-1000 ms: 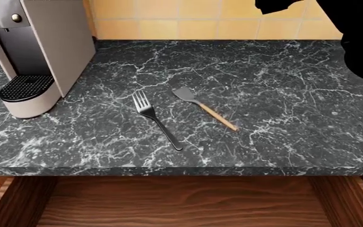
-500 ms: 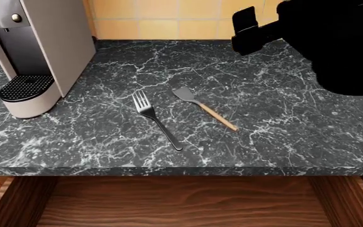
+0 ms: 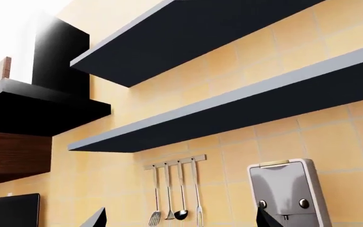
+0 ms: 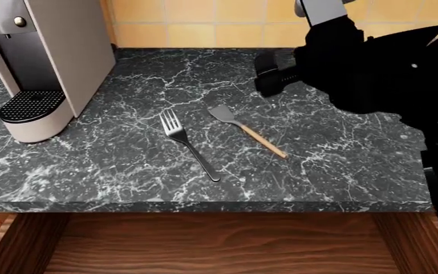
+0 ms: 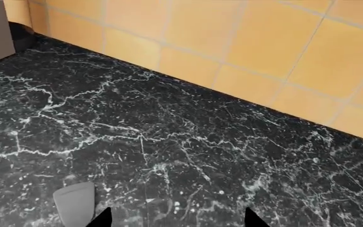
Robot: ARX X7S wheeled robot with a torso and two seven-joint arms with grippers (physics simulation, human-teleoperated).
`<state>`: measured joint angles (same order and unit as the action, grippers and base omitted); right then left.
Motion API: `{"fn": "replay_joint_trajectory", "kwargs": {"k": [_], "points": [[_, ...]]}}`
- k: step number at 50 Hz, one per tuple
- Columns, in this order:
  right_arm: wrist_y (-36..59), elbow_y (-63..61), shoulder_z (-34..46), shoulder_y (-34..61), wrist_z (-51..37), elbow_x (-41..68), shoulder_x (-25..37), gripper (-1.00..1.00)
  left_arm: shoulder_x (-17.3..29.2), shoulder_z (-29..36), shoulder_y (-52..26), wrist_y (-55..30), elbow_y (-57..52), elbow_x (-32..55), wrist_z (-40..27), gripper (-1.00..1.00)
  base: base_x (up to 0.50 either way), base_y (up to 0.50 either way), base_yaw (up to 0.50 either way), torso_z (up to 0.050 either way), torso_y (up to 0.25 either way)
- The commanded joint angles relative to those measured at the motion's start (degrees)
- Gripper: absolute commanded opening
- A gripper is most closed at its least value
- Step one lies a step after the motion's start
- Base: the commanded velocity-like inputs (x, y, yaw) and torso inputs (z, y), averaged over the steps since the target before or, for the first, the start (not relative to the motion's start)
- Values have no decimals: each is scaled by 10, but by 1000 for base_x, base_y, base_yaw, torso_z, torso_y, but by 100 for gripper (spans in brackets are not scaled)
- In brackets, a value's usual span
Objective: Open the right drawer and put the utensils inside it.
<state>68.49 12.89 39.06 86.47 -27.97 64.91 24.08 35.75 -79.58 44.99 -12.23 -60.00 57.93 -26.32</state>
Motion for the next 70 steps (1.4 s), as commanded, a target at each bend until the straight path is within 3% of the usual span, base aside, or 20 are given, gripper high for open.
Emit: {"fn": "replay_joint_trajectory", "kwargs": {"k": [1, 16, 26, 39, 70], "points": [[-74, 99, 43, -12, 87, -56, -31, 100, -10, 15, 0, 6, 0, -16, 4, 100, 0, 0, 0, 0, 0], [-189, 335, 86, -3, 201, -135, -97, 100, -8, 63, 0, 7, 0, -56, -9, 100, 0, 0, 0, 0, 0], [-105, 158, 101, -19, 231, -80, -52, 100, -3, 69, 0, 5, 0, -58, -16, 100, 0, 0, 0, 0, 0], [-85, 109, 108, -24, 240, -66, -34, 100, -6, 65, 0, 6, 0, -56, -14, 100, 0, 0, 0, 0, 0], [-143, 176, 180, -44, 256, -139, -108, 100, -16, 82, 0, 17, 0, -69, -11, 100, 0, 0, 0, 0, 0]]}}
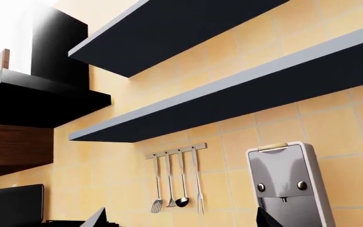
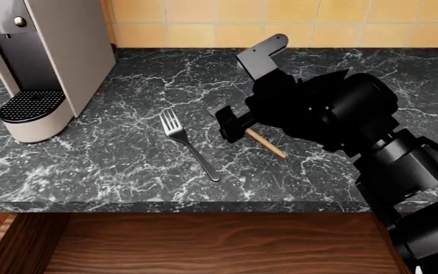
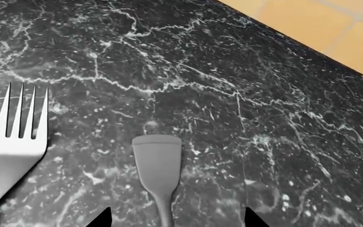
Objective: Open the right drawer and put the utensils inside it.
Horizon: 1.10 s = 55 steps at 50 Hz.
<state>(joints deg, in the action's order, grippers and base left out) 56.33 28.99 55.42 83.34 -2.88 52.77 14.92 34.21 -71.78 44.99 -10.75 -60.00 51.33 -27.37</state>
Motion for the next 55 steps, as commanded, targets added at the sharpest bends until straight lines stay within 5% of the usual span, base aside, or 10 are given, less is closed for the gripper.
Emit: {"fn": "replay_joint_trajectory", "kwargs": {"k": [1, 29, 43, 44, 55], "points": [[-23, 15, 18, -16, 6, -18, -16, 100, 0, 5, 0, 2, 0, -4, -1, 100, 0, 0, 0, 0, 0], [-42, 101, -65, -43, 33, 55, 11, 100, 5, -2, 0, -2, 0, 2, -1, 100, 0, 0, 0, 0, 0], [-7, 64, 4, -33, 25, 12, -1, 100, -4, -7, 0, 2, 0, 3, 6, 100, 0, 0, 0, 0, 0], [-6, 57, 9, -33, 24, 9, 0, -100, -4, -6, 0, 2, 0, 2, 6, 100, 0, 0, 0, 0, 0], [10, 4, 22, -35, 10, 6, 18, -100, -9, -11, 0, 5, 0, 4, 11, 100, 0, 0, 0, 0, 0]]}}
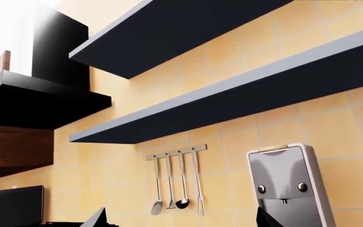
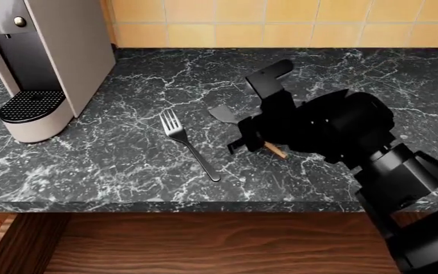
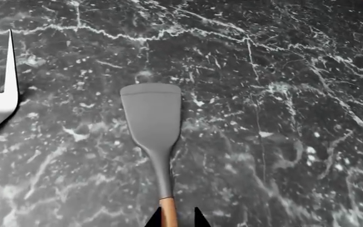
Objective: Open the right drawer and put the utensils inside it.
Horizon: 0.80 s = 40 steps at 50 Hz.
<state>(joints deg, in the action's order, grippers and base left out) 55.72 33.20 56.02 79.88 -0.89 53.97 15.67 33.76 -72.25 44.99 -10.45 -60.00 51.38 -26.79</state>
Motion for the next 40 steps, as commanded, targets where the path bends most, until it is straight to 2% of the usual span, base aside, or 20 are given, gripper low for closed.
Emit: {"fn": "replay_joint_trajectory", "kwargs": {"k": [1, 23, 31, 40], "points": [[16, -41, 16, -1, -11, -5, 12, -100, -4, -7, 0, 2, 0, 3, 5, 100, 0, 0, 0, 0, 0], [23, -107, -2, -3, -10, 23, 45, -100, -5, -15, 0, 1, 0, 10, 8, 100, 0, 0, 0, 0, 0], [12, -121, -45, 23, -112, 7, 67, -100, -3, -15, 0, 2, 0, 11, 6, 100, 0, 0, 0, 0, 0], [83, -261, -94, 35, -195, 66, 143, -100, 6, -32, 0, -1, 0, 28, 7, 100, 0, 0, 0, 0, 0]]}}
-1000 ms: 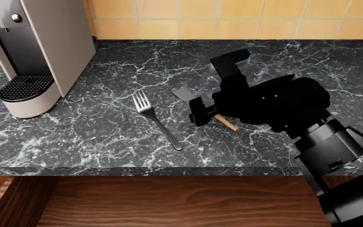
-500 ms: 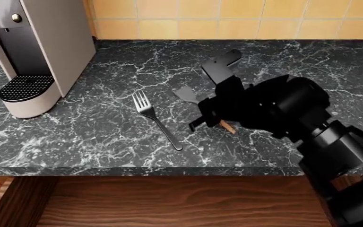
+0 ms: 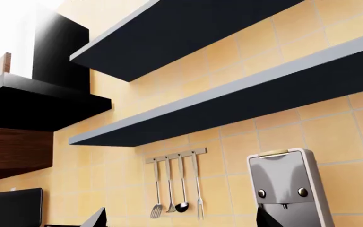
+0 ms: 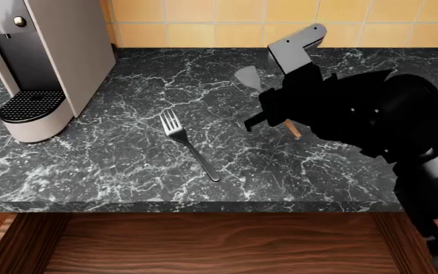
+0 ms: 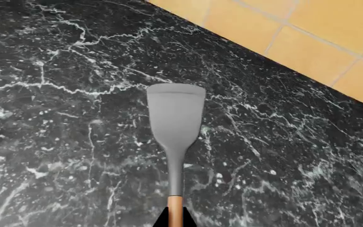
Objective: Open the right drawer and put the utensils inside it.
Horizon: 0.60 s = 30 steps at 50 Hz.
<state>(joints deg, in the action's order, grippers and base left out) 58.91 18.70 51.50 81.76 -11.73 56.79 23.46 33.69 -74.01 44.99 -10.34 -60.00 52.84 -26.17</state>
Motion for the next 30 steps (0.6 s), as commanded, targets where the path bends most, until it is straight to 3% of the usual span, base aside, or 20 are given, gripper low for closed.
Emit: {"fn": "replay_joint_trajectory", "kwargs": {"k": [1, 15, 30], "points": [[61, -134, -50, 16, -92, 45, 74, -100, 7, -15, 0, -2, 0, 15, 0, 100, 0, 0, 0, 0, 0], [139, -348, -113, -31, -176, 185, 205, -100, 14, -28, 0, -4, 0, 30, -1, 100, 0, 0, 0, 0, 1], [111, -519, -202, -92, -238, 396, 354, -100, 20, -40, 0, -8, 0, 44, -5, 100, 0, 0, 0, 0, 0]]}}
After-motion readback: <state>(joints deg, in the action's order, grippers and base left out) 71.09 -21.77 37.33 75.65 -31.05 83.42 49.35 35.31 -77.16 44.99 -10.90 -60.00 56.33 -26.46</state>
